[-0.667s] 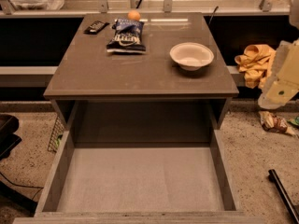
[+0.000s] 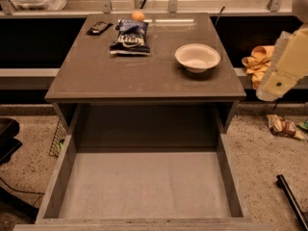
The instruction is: Place blue chip bag into top drawer
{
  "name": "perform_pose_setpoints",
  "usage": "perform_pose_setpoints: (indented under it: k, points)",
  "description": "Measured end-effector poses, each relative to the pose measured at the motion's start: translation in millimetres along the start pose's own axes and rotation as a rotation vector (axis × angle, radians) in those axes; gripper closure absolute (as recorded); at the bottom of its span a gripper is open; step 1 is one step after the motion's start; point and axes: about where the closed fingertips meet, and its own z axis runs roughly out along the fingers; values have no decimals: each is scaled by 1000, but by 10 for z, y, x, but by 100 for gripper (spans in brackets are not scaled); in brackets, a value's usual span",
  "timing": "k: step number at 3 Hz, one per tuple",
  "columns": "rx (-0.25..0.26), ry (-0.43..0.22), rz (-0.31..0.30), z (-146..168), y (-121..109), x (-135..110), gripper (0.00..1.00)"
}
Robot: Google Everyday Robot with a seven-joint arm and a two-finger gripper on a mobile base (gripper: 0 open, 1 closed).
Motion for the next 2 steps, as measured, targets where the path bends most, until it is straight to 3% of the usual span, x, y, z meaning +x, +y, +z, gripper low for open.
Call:
perform_pose_setpoints:
  k: [2]
  points:
    - [102,-120,114,315,-648,-514,0]
